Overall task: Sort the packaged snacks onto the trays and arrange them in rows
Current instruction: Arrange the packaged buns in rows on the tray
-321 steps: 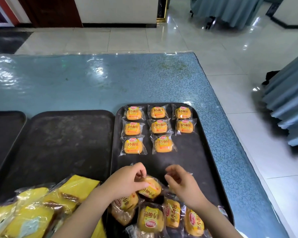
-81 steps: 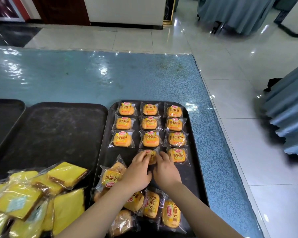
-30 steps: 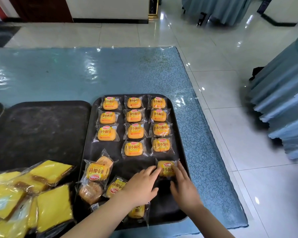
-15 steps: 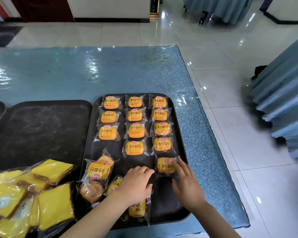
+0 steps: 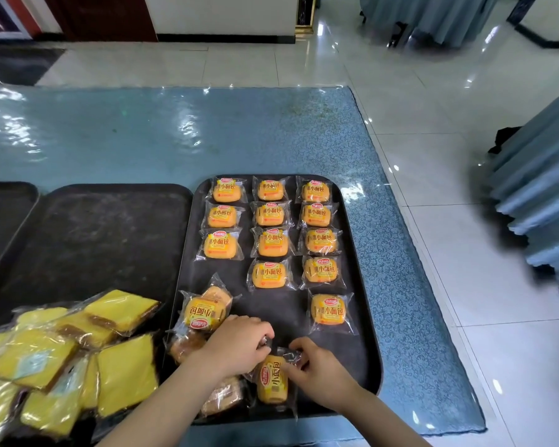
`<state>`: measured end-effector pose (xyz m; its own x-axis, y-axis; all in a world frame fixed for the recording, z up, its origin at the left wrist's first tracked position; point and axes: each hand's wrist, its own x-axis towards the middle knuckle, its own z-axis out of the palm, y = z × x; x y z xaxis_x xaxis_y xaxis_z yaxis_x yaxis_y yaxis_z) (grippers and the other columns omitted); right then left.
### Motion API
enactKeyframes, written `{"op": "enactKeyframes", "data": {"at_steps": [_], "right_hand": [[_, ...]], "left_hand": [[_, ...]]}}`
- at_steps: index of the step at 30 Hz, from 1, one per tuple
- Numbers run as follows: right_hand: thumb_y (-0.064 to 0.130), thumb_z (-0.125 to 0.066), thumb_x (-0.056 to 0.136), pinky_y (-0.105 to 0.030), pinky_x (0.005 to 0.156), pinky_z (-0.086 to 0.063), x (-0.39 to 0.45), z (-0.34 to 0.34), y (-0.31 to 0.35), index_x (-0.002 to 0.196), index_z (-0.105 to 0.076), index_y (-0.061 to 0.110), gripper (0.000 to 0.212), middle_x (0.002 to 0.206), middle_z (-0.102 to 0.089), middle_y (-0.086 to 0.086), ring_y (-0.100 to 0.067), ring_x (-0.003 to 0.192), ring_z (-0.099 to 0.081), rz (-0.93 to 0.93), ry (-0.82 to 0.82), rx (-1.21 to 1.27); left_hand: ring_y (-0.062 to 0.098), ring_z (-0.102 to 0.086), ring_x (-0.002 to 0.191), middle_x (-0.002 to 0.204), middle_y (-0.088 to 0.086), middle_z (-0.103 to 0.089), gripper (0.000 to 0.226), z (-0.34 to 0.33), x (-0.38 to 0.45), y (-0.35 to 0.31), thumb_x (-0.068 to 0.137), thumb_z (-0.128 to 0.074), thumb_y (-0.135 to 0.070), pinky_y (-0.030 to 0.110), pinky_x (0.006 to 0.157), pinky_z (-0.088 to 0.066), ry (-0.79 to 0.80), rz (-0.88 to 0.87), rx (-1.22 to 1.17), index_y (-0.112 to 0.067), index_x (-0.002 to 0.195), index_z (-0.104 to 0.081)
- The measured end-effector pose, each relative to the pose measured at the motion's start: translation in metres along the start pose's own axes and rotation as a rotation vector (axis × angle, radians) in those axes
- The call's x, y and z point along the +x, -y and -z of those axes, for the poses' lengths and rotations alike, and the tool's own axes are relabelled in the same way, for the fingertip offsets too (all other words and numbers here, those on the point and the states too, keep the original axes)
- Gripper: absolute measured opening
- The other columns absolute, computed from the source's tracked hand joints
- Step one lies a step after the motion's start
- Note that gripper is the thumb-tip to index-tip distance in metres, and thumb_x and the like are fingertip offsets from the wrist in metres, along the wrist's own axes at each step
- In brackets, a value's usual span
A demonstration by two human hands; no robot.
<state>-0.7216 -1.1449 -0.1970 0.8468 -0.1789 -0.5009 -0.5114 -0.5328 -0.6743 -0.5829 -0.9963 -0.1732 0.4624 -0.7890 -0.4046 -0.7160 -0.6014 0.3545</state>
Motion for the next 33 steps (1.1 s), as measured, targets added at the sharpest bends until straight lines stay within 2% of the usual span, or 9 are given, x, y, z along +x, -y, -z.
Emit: {"op": "enactKeyframes", "data": {"at_steps": [4, 9, 13, 17, 20, 24, 27, 30, 33], "right_hand": [[0.032, -0.064, 0.089, -0.015, 0.061, -0.046, 0.008, 0.003, 0.006, 0.088, -0.059, 0.028, 0.006, 0.079, -0.066, 0.006, -0.001, 0.066, -0.058, -0.08, -0.055, 0.074], [0.02, -0.064, 0.086, -0.025, 0.063, -0.05, 0.009, 0.026, 0.008, 0.078, -0.059, 0.023, 0.01, 0.072, -0.068, 0.001, -0.008, 0.063, -0.062, -0.088, -0.175, 0.113], [0.021, -0.066, 0.09, -0.017, 0.054, -0.049, 0.011, 0.043, 0.013, 0.084, -0.056, 0.023, 0.012, 0.073, -0.068, 0.003, -0.007, 0.057, -0.066, -0.088, -0.396, 0.25], [0.005, -0.06, 0.092, -0.017, 0.056, -0.051, 0.02, 0.035, 0.022, 0.091, -0.053, 0.017, 0.015, 0.079, -0.065, -0.008, -0.01, 0.055, -0.066, -0.113, -0.44, 0.499], [-0.002, -0.053, 0.093, -0.03, 0.063, -0.058, 0.029, 0.02, 0.026, 0.094, -0.05, 0.014, 0.017, 0.083, -0.06, -0.014, -0.013, 0.057, -0.065, -0.148, -0.442, 0.698], [-0.002, -0.05, 0.096, -0.029, 0.068, -0.058, 0.036, 0.004, 0.033, 0.098, -0.047, 0.015, 0.017, 0.087, -0.062, -0.011, -0.017, 0.069, -0.068, -0.165, -0.408, 0.768], [0.004, -0.052, 0.095, -0.028, 0.07, -0.058, 0.033, 0.004, 0.035, 0.106, -0.049, 0.018, 0.019, 0.091, -0.064, -0.003, -0.015, 0.077, -0.067, -0.136, -0.351, 0.523], [0.013, -0.052, 0.095, -0.021, 0.071, -0.05, 0.026, 0.012, 0.03, 0.123, -0.05, 0.017, 0.029, 0.108, -0.063, 0.0, -0.016, 0.089, -0.066, -0.015, -0.305, 0.015], [0.014, -0.055, 0.092, -0.029, 0.067, -0.051, 0.021, 0.018, 0.026, 0.126, -0.054, 0.016, 0.034, 0.12, -0.055, -0.002, -0.024, 0.094, -0.066, 0.175, -0.393, -0.408]], "left_hand": [[0.009, -0.055, 0.106, 0.113, -0.014, -0.062, 0.027, 0.001, -0.003, -0.001, 0.093, -0.054, -0.033, 0.033, 0.104, -0.038, -0.011, -0.008, -0.063, -0.034, 0.12, -0.059], [0.004, -0.051, 0.093, 0.126, -0.015, -0.057, 0.046, 0.005, -0.01, 0.001, 0.093, -0.056, -0.026, 0.024, 0.096, -0.039, -0.029, 0.031, -0.167, -0.031, 0.137, -0.045], [0.006, -0.054, 0.104, 0.129, -0.016, -0.056, 0.053, 0.004, -0.015, 0.003, 0.092, -0.056, -0.028, 0.025, 0.09, -0.047, -0.025, 0.061, -0.228, -0.029, 0.142, -0.037], [0.0, -0.056, 0.102, 0.131, -0.02, -0.05, 0.041, 0.002, -0.017, -0.003, 0.094, -0.054, -0.03, 0.025, 0.087, -0.051, -0.117, 0.097, -0.362, -0.033, 0.133, -0.039], [0.004, -0.048, 0.123, 0.146, -0.016, -0.036, 0.05, 0.001, -0.017, -0.004, 0.096, -0.052, -0.031, 0.022, 0.096, -0.046, -0.187, 0.092, -0.319, -0.031, 0.143, -0.034], [0.004, -0.026, 0.14, 0.154, -0.018, -0.021, 0.053, -0.007, -0.015, -0.004, 0.097, -0.048, -0.034, 0.02, 0.11, -0.032, -0.236, 0.032, -0.217, -0.031, 0.148, -0.033], [0.008, -0.021, 0.143, 0.158, -0.014, -0.02, 0.057, -0.013, -0.013, -0.005, 0.097, -0.046, -0.036, 0.025, 0.115, -0.029, -0.214, 0.013, -0.134, -0.028, 0.151, -0.03], [0.014, -0.025, 0.143, 0.159, -0.009, -0.021, 0.057, -0.015, -0.012, -0.006, 0.097, -0.047, -0.035, 0.031, 0.114, -0.032, -0.213, 0.014, -0.049, -0.026, 0.151, -0.031], [0.018, -0.027, 0.143, 0.159, -0.005, -0.022, 0.058, -0.016, -0.012, -0.009, 0.097, -0.046, -0.035, 0.036, 0.114, -0.03, -0.198, -0.005, 0.047, -0.025, 0.151, -0.03]]}}
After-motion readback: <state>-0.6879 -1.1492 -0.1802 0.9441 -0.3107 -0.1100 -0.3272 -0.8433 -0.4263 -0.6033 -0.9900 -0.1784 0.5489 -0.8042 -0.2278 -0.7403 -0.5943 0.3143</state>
